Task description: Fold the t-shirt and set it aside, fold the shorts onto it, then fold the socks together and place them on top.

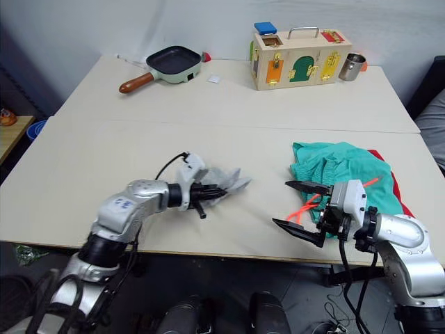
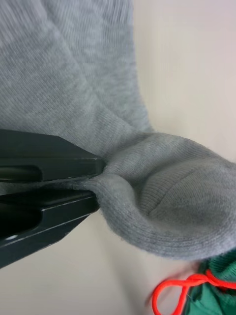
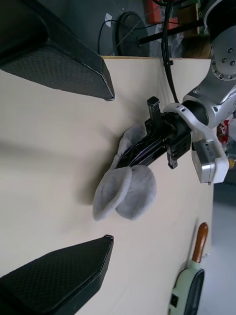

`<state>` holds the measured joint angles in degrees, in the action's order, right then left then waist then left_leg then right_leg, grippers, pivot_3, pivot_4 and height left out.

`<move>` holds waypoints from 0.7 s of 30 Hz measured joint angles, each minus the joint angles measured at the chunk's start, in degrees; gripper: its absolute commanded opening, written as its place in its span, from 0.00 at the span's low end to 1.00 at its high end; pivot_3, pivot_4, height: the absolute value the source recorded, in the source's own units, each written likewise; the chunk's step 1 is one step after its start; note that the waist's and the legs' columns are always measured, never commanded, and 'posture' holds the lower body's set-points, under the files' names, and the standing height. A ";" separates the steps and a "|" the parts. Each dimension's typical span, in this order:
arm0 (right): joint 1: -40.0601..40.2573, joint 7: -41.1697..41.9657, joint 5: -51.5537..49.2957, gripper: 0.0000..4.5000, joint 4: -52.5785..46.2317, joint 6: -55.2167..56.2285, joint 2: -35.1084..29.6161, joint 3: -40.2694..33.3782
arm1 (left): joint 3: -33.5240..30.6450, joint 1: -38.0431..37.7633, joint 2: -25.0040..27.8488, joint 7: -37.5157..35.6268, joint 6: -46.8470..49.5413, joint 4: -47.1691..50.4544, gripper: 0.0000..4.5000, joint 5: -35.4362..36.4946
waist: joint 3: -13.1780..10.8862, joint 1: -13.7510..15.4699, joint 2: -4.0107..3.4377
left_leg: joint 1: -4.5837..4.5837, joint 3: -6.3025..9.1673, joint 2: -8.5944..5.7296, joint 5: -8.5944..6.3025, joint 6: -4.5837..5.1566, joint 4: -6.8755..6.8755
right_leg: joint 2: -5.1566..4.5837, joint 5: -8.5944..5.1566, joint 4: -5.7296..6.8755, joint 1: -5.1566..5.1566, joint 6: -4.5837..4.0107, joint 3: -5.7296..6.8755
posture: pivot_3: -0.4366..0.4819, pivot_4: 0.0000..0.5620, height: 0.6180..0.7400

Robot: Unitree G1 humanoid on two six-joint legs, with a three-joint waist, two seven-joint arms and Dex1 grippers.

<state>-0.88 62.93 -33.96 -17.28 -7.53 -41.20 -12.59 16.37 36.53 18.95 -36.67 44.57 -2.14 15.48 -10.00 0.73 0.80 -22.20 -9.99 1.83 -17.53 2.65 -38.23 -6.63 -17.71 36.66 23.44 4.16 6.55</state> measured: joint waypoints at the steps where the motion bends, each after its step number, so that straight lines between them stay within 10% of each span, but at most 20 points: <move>1: 0.40 -0.35 0.00 1.00 -0.28 -0.13 0.00 -0.27 | 0.64 0.34 -0.67 -0.05 -0.25 -0.87 0.00 -0.27 | 0.00 -0.01 0.01 | 0.00 0.00 0.00 0.01 0.01 0.00 | -0.01 0.00 0.00 0.00 0.00 0.00 | 0.48 0.27 1.00; 3: 2.38 -1.53 -0.02 1.00 -1.87 -0.36 0.01 -1.06 | 0.89 0.38 -2.02 -0.28 -0.52 -1.15 0.00 -0.39 | -0.01 0.13 0.01 | -0.01 0.04 0.02 0.01 0.01 0.00 | -0.02 0.00 -0.02 -0.01 0.00 0.02 | 0.48 0.27 1.00; 14: 7.38 -6.96 -1.30 1.00 -7.39 -4.19 0.95 -1.42 | -2.35 -2.96 6.81 -10.86 -2.91 6.78 0.74 3.11 | -0.01 -0.44 0.00 | 0.00 0.07 0.07 0.04 -0.03 0.02 | -0.04 -0.02 -0.02 -0.01 -0.03 0.01 | 0.48 0.27 1.00; 21: 4.47 -9.40 2.38 1.00 -7.60 -5.79 0.94 2.89 | -13.23 2.29 14.09 -23.04 -11.92 -6.66 0.74 8.84 | -0.01 -0.68 0.00 | -0.02 0.10 0.04 0.08 -0.02 -0.02 | -0.05 -0.02 -0.02 -0.01 -0.04 0.09 | 0.48 0.27 1.00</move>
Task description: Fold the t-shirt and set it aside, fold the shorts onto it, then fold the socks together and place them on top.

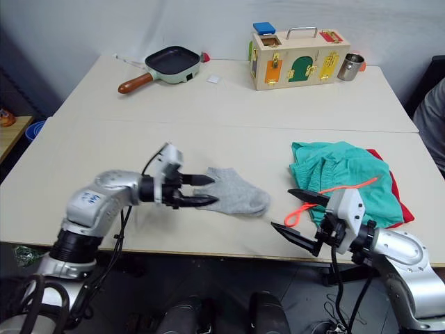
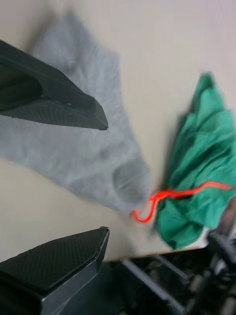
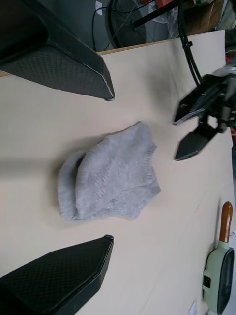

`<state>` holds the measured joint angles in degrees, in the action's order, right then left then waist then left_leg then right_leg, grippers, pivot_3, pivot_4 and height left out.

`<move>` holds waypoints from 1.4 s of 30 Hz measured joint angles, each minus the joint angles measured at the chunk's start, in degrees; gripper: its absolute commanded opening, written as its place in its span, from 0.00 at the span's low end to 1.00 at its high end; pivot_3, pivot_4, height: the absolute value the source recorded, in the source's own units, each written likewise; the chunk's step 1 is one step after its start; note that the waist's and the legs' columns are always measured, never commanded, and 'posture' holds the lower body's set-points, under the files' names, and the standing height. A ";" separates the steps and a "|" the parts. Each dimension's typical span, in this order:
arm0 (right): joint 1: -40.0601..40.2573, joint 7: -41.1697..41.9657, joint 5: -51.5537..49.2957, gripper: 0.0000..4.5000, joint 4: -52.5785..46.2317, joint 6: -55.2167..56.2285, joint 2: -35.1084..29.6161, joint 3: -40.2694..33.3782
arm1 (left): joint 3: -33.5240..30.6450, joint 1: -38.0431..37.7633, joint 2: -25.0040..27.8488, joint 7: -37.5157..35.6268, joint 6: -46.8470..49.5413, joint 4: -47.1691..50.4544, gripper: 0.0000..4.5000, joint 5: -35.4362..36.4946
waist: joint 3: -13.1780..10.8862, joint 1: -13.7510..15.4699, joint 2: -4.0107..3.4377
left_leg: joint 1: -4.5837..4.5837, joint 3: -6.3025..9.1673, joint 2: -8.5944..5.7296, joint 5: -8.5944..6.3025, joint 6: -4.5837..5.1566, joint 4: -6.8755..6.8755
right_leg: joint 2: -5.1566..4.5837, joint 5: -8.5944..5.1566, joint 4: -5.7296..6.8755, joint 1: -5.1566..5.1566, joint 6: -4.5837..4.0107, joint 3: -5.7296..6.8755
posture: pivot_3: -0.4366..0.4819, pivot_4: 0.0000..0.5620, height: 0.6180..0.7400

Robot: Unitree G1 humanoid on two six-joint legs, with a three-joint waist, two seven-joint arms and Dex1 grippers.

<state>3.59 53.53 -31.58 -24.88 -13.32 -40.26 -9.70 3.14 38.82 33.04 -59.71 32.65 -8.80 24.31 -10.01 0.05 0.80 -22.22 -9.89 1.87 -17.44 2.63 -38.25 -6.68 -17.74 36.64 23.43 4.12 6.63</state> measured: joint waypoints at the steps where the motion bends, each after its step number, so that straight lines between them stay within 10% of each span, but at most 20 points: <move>1: -0.23 -0.64 1.54 1.00 0.00 -0.33 -0.01 1.36 | -0.48 2.08 0.48 -0.21 -3.74 -4.63 0.74 -1.47 | 0.00 0.08 0.00 | 0.00 0.01 -0.02 0.00 0.00 -0.01 | -0.01 0.00 0.04 -0.01 0.00 0.02 | 0.48 0.27 1.00; 9: -2.84 -8.05 12.96 1.00 0.27 -2.43 1.92 11.56 | 4.00 16.21 -5.48 -2.92 -29.77 -38.52 0.74 -14.69 | -0.02 0.87 0.05 | -0.28 -0.04 -0.13 -0.04 0.11 -0.02 | 0.07 0.06 -0.08 0.14 0.11 0.11 | 0.48 0.27 1.00; 23: -3.93 -13.81 21.63 1.00 2.38 -2.91 6.36 16.29 | 4.60 24.07 -12.73 -1.83 -34.08 -57.65 0.74 -22.16 | -0.07 -0.18 0.13 | -0.43 0.00 -0.11 -0.02 0.13 -0.11 | 0.19 0.07 0.15 0.24 0.14 0.23 | 0.48 0.27 1.00; 37: -7.47 -15.94 28.10 0.01 10.96 3.97 9.70 18.49 | 2.34 22.78 -13.31 -4.07 -32.56 -59.14 0.00 -23.21 | -0.07 -0.30 0.13 | -0.41 0.00 -0.09 -0.02 0.13 -0.28 | 0.17 0.06 0.24 0.22 0.15 0.20 | 0.48 0.27 1.00; 42: -8.88 -14.88 28.83 0.01 12.68 6.09 9.66 19.12 | 1.70 19.14 -12.03 -7.14 -31.12 -54.13 0.00 -22.36 | -0.07 -0.54 0.13 | -0.39 0.00 -0.05 -0.02 0.12 -0.34 | 0.14 0.06 0.25 0.22 0.14 0.15 | 0.48 0.27 1.00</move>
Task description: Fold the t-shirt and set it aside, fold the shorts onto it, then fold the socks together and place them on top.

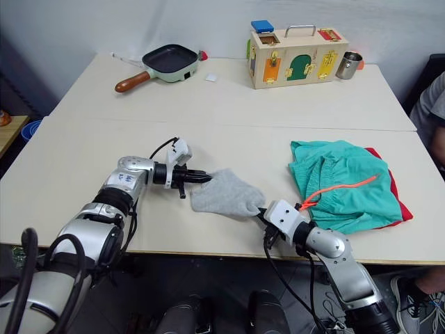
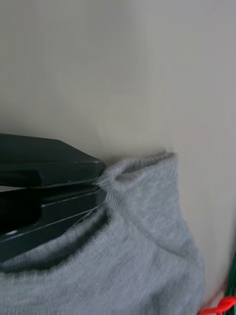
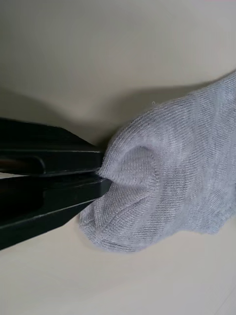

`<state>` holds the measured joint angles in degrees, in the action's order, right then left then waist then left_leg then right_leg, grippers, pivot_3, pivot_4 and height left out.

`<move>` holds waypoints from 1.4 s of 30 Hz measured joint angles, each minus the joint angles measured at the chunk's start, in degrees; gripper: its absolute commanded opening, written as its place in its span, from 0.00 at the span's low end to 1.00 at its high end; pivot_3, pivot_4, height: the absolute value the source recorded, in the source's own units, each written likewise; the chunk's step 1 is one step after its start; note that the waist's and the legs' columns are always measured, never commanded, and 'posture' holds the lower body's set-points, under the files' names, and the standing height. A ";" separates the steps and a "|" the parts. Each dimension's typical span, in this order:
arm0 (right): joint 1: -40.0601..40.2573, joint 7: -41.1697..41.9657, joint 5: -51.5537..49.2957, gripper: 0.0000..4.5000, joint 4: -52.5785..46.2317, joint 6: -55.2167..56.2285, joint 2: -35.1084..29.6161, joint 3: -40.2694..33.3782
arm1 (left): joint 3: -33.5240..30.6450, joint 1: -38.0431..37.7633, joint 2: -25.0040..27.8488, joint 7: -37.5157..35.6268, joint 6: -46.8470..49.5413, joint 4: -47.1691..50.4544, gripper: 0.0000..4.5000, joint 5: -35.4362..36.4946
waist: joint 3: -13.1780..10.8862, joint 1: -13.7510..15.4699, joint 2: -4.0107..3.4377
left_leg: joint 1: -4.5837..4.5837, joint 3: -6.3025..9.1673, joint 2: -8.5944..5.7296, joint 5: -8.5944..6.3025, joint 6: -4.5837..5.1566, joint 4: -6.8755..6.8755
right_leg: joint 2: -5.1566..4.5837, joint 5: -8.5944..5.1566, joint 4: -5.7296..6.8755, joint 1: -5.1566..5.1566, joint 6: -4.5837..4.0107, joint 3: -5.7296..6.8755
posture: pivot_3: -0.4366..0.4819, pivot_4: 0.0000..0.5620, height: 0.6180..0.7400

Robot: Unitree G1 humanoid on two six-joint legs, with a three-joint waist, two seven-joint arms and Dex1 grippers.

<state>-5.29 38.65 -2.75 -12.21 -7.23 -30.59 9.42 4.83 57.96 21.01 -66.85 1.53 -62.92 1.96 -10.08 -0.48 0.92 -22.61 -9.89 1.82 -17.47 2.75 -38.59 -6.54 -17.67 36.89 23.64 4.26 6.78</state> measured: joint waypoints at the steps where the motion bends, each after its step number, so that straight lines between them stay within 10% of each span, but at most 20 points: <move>1: -0.83 0.71 0.05 0.01 1.01 0.87 -0.09 0.34 | -0.12 -1.90 0.88 -0.87 0.74 3.11 0.00 0.32 | 0.00 -0.29 0.00 | 0.03 0.00 0.02 0.00 -0.01 0.00 | 0.00 0.00 0.01 -0.01 0.00 -0.03 | 0.48 0.27 1.00; 14: -14.22 15.55 -3.10 0.01 14.66 6.39 -3.03 0.70 | -3.75 -33.43 8.16 5.81 25.28 57.07 0.00 9.02 | -0.01 -0.92 -0.02 | 0.20 0.10 0.03 -0.03 -0.02 -0.09 | -0.15 -0.01 0.03 -0.18 -0.01 -0.17 | 0.48 0.27 1.00; 23: -15.11 19.41 -3.62 0.01 17.25 5.66 -3.19 0.93 | -4.39 -36.20 8.11 14.58 29.42 63.16 0.00 10.24 | 0.00 -1.03 -0.02 | 0.21 0.10 0.04 -0.04 -0.03 -0.06 | -0.17 -0.01 0.04 -0.18 -0.01 -0.15 | 0.48 0.27 1.00; 28: -15.02 18.87 -4.59 0.15 18.11 5.95 -2.50 0.15 | -5.09 -36.72 8.76 15.85 33.23 64.13 0.26 13.01 | 0.00 -1.03 -0.02 | 0.21 0.10 0.04 -0.04 -0.04 -0.06 | -0.17 -0.01 0.04 -0.18 -0.01 -0.16 | 0.48 0.27 1.00; 36: -15.10 26.19 -10.60 0.68 18.68 4.27 -6.66 -2.40 | -8.71 -40.82 13.15 14.79 31.89 66.67 0.80 16.02 | -0.02 -0.94 -0.05 | 0.22 0.11 0.05 -0.05 -0.07 0.00 | -0.21 -0.02 -0.01 -0.17 -0.03 -0.15 | 0.48 0.27 1.00; 42: -14.54 32.57 -21.59 0.68 15.94 -8.02 -10.88 -7.74 | -14.87 -44.69 20.38 11.13 39.07 69.47 0.80 23.54 | -0.03 -1.15 -0.05 | 0.29 0.12 0.07 -0.06 -0.08 0.23 | -0.29 -0.05 -0.05 -0.14 -0.10 -0.15 | 0.48 0.27 1.00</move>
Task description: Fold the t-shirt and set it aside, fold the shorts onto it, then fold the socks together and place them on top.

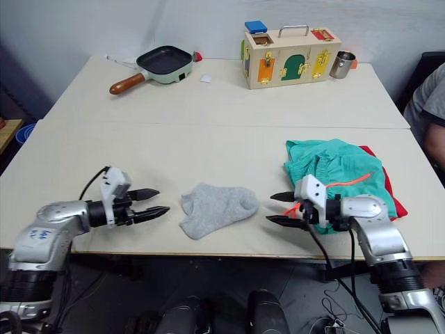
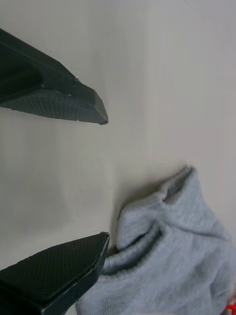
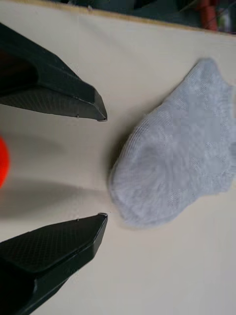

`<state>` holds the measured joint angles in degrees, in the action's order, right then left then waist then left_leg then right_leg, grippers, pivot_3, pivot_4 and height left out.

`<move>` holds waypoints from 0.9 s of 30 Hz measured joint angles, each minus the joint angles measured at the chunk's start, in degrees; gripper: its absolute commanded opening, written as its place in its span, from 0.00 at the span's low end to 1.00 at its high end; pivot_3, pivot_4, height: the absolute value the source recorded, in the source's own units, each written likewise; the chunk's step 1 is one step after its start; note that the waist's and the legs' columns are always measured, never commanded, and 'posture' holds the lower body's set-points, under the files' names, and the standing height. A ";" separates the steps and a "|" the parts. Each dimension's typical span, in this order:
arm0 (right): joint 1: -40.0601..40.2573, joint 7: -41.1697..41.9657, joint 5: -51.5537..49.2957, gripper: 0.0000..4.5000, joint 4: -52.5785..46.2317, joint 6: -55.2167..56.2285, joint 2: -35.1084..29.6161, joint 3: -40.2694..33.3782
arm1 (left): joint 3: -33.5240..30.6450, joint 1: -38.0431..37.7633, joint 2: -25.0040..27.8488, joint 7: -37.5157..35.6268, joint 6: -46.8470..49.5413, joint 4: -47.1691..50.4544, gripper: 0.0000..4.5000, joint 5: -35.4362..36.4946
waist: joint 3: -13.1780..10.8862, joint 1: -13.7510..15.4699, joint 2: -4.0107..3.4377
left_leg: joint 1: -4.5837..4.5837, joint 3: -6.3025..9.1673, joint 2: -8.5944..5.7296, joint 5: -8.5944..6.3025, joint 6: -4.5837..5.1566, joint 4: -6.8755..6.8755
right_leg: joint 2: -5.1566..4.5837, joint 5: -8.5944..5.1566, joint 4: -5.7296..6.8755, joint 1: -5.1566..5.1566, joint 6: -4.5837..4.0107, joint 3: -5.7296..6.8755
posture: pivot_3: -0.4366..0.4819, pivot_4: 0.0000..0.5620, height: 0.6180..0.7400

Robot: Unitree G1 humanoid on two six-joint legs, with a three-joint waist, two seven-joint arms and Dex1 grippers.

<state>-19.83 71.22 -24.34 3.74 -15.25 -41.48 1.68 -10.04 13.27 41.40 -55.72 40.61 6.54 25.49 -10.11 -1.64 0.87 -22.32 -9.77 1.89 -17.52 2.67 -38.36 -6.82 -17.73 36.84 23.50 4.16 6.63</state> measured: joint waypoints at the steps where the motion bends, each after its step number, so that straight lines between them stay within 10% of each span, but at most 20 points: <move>1: -0.03 0.18 -2.21 0.68 -1.18 -3.92 -0.40 -0.26 | -0.31 -0.90 1.47 -1.36 3.31 1.91 0.80 2.59 | 0.00 -0.08 -0.01 | 0.03 0.00 -0.01 0.00 -0.02 0.07 | -0.02 -0.01 0.01 0.00 -0.02 -0.02 | 0.48 0.27 1.00; 7: -5.39 -4.08 -12.92 0.68 -8.77 -33.74 -2.99 1.66 | 0.00 -0.19 -1.43 5.70 20.89 11.32 0.80 11.24 | -0.02 0.31 -0.16 | 0.06 0.19 -0.16 0.01 0.00 0.13 | -0.25 -0.05 0.04 -0.04 -0.09 0.10 | 0.48 0.27 1.00; 20: -9.36 -12.24 -7.03 0.68 -6.25 -37.16 2.83 7.15 | 4.75 2.35 -6.42 17.34 31.30 14.58 0.80 12.78 | 0.02 0.42 -0.08 | -0.02 0.14 -0.25 0.02 -0.01 0.16 | -0.21 -0.05 0.01 -0.01 -0.08 0.17 | 0.48 0.27 1.00; 27: -9.59 -12.89 -5.66 0.59 -6.06 -36.09 3.48 7.55 | 6.79 2.70 -7.63 19.47 31.70 15.01 0.39 12.77 | 0.02 0.37 -0.08 | -0.02 0.13 -0.23 0.03 -0.02 0.18 | -0.18 -0.05 0.00 0.00 -0.08 0.17 | 0.48 0.27 1.00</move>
<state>-29.42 58.32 -30.00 -2.32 -51.34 -38.00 9.23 -3.24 15.97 33.77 -36.25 72.31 21.56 38.26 -10.09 -1.27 0.79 -22.35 -9.63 1.66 -17.50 2.65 -38.18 -7.00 -17.77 36.83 23.50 4.08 6.80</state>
